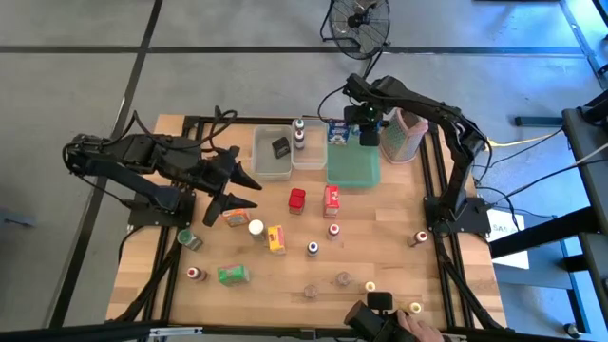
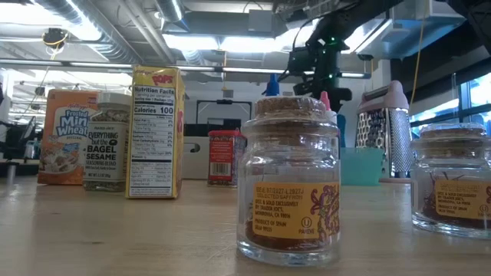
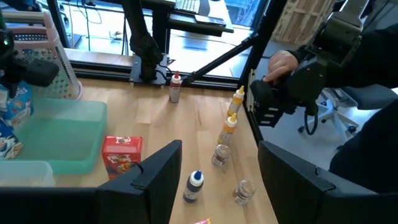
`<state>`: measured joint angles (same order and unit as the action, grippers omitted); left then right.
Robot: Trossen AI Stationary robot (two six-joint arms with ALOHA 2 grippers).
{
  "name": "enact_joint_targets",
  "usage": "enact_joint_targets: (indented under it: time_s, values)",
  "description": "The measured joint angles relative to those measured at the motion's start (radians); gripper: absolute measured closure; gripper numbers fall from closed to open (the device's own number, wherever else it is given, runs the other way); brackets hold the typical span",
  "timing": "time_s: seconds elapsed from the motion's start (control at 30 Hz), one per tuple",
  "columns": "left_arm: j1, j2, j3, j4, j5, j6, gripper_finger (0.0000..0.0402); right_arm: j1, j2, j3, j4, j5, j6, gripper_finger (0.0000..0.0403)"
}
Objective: Pick & Place Kitchen Items
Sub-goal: Put the light blue cereal box into the green bin
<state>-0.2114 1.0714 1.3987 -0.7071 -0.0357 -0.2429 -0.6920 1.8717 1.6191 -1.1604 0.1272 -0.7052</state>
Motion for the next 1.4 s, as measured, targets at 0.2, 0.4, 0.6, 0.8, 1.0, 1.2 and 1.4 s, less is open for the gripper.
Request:
enact_joint_targets:
  time_s: [0.2,0.4,0.6,0.8,1.0,1.2,1.4]
  values:
    - [0.001,0.0,0.0,0.0,0.0,0.002,0.0194,-0.001,0.0,-0.063,0.054,0.0,-0.01,0.0328]
    - [0.001,0.0,0.0,0.0,0.0,-0.005,0.0194,-0.002,0.0,-0.097,0.08,-0.002,-0.011,0.0318]
    - [0.001,0.0,0.0,0.0,0.0,0.01,0.0194,-0.003,0.0,-0.097,0.117,0.001,0.0,0.0261]
    - [0.001,0.0,0.0,0.0,0.0,0.012,0.0194,-0.003,0.0,-0.097,0.132,0.003,0.002,0.0219]
    - [0.001,0.0,0.0,0.0,0.0,0.013,0.0194,-0.003,0.0,-0.097,0.133,0.028,0.008,0.0213]
    - [0.001,0.001,0.0,0.0,-0.001,0.013,0.0194,-0.002,-0.005,-0.066,0.103,0.051,0.036,0.0213]
    - [0.001,0.001,0.0,-0.003,-0.001,0.013,0.0194,0.001,-0.037,-0.006,0.068,0.021,0.054,0.0213]
